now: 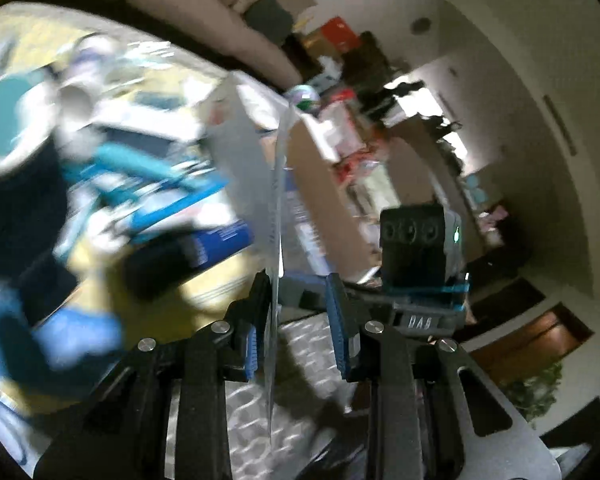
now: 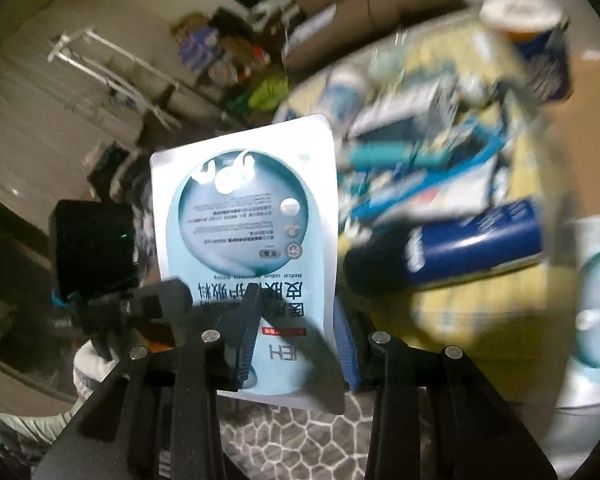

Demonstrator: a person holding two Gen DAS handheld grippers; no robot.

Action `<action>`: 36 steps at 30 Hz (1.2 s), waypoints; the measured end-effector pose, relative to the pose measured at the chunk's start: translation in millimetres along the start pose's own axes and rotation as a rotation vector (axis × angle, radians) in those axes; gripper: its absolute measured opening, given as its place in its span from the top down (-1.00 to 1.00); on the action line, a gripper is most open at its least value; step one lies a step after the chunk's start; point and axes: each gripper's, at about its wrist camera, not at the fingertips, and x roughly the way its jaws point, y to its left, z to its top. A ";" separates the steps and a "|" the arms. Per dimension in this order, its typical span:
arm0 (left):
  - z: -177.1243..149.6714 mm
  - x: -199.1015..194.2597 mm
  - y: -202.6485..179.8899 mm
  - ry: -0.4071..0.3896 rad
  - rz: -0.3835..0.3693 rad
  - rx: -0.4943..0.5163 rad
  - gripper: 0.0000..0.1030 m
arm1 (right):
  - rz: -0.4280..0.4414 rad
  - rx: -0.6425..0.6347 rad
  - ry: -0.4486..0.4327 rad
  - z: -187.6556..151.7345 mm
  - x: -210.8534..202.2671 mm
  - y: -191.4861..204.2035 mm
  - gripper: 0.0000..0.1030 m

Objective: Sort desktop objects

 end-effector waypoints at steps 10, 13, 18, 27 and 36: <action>101.4 166.0 -118.7 0.301 -0.135 0.184 0.50 | -0.097 0.111 -0.162 14.2 -109.1 -61.2 0.31; 109.4 221.7 -131.7 0.408 -0.116 0.215 0.50 | -0.138 0.139 -0.156 8.7 -122.1 -87.2 0.30; 103.5 282.0 -126.8 0.506 -0.054 0.218 0.50 | -0.154 0.209 -0.131 -8.8 -130.7 -131.2 0.30; 95.8 350.6 -85.1 0.622 0.085 0.198 0.39 | -0.279 0.146 -0.009 -16.7 -122.2 -148.5 0.27; 79.1 406.3 -78.7 0.730 0.242 0.270 0.06 | -0.360 0.045 0.098 -20.4 -103.9 -132.0 0.24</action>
